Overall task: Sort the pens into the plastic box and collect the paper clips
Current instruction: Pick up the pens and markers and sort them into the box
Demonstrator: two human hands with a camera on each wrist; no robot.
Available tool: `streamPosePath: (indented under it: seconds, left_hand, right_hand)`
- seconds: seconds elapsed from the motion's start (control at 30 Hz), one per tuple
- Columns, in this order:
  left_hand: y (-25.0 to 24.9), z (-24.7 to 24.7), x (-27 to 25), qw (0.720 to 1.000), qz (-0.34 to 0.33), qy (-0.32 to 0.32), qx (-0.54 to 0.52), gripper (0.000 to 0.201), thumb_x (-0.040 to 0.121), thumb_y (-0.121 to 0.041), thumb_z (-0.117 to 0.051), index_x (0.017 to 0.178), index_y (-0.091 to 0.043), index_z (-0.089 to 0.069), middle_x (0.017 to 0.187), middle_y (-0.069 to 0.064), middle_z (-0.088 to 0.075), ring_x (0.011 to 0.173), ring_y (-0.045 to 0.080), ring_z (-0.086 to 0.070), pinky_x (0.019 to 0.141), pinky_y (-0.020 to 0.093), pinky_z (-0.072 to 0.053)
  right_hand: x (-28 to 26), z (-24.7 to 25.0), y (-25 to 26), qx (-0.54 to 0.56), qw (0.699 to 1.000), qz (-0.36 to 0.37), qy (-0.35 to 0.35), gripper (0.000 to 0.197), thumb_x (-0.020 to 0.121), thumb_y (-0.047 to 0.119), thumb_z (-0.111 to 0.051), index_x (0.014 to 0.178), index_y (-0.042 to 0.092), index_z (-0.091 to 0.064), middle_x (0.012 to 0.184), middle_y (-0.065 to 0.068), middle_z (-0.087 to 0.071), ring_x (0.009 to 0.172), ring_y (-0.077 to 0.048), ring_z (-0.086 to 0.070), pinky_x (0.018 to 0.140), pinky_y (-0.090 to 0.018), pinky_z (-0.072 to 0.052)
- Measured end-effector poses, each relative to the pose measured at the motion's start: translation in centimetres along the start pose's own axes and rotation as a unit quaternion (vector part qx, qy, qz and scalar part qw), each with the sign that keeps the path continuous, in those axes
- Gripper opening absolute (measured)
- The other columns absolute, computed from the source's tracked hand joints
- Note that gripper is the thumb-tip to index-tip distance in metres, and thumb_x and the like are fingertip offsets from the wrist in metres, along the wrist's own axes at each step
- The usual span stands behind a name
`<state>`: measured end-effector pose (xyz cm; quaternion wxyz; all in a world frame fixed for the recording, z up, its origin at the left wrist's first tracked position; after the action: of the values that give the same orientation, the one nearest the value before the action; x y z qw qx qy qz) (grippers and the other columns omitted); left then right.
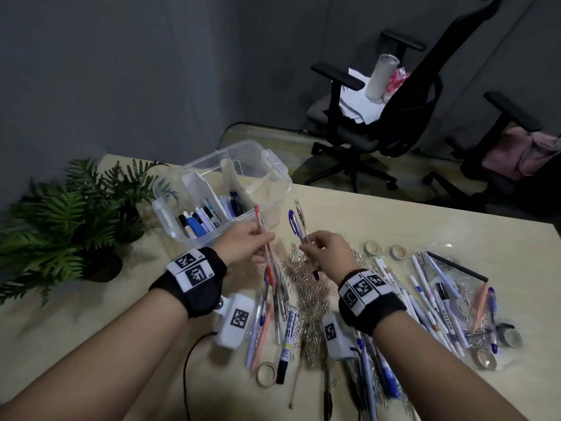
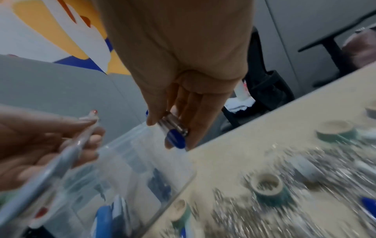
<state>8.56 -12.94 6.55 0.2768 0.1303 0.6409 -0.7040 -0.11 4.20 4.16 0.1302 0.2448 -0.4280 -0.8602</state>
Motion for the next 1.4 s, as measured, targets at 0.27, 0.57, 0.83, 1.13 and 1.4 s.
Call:
streamPosePath:
  seconds: [0.27, 0.57, 0.83, 1.13, 1.4]
  left_hand:
    - [-4.4, 6.3, 0.1, 0.987, -0.044, -0.102, -0.115, 0.015, 0.099, -0.025, -0.047, 0.103, -0.012, -0.051, 0.090, 0.017, -0.071, 0.078, 0.027, -0.071, 0.057, 0.033, -0.059]
    - [-4.6, 11.4, 1.9, 0.975, -0.061, -0.152, -0.151, 0.007, 0.092, -0.017, -0.060, 0.091, -0.012, -0.055, 0.091, 0.014, -0.068, 0.068, 0.014, -0.070, 0.057, 0.030, -0.058]
    - [-3.8, 11.9, 4.4, 0.981, -0.028, -0.116, -0.153, 0.011, 0.093, -0.016, -0.059, 0.100, -0.008, -0.059, 0.092, 0.014, -0.070, 0.079, 0.019, -0.068, 0.067, 0.028, -0.059]
    - [-4.3, 12.4, 7.3, 0.974, -0.033, -0.191, -0.115, 0.012, 0.093, -0.014, -0.059, 0.081, -0.011, -0.057, 0.083, 0.017, -0.066, 0.069, 0.021, -0.062, 0.059, 0.027, -0.059]
    - [-4.3, 10.5, 6.1, 0.987, 0.035, -0.142, -0.068, 0.039, 0.084, -0.019, -0.071, 0.107, 0.007, -0.055, 0.093, 0.020, -0.062, 0.076, 0.024, -0.065, 0.053, 0.026, -0.058]
  right_hand:
    - [3.6, 0.1, 9.2, 0.025, 0.996, 0.090, -0.003, 0.011, 0.081, 0.011, -0.073, 0.089, 0.009, -0.066, 0.074, -0.003, -0.063, 0.065, -0.025, -0.069, 0.057, -0.035, -0.058]
    - [8.0, -5.7, 13.7, -0.036, 0.990, 0.136, 0.006, 0.021, 0.079, 0.017, -0.075, 0.099, 0.012, -0.071, 0.079, -0.010, -0.067, 0.074, -0.026, -0.065, 0.072, -0.039, -0.055]
    - [11.1, -8.8, 12.9, -0.029, 0.992, 0.123, -0.014, 0.034, 0.077, 0.023, -0.076, 0.109, 0.017, -0.067, 0.073, 0.000, -0.065, 0.070, -0.019, -0.064, 0.071, -0.039, -0.055]
    - [10.9, -6.7, 11.7, 0.052, 0.989, 0.133, -0.035, 0.024, 0.096, 0.028, -0.050, 0.091, 0.012, -0.067, 0.080, -0.005, -0.070, 0.077, -0.020, -0.066, 0.078, -0.041, -0.054]
    - [7.7, -1.3, 9.7, 0.138, 0.980, 0.126, -0.071, 0.018, 0.097, 0.025, -0.050, 0.091, 0.017, -0.064, 0.077, 0.001, -0.066, 0.065, -0.011, -0.061, 0.052, -0.026, -0.050]
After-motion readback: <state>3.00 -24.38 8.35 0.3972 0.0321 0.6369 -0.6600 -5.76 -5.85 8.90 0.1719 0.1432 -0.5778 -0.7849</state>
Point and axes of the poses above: each hand's wrist, its own x-axis towards the middle knuckle, its own z-axis out of the back of the hand, y = z × x, the point moved 6 cm from there along x, towards the middle knuckle
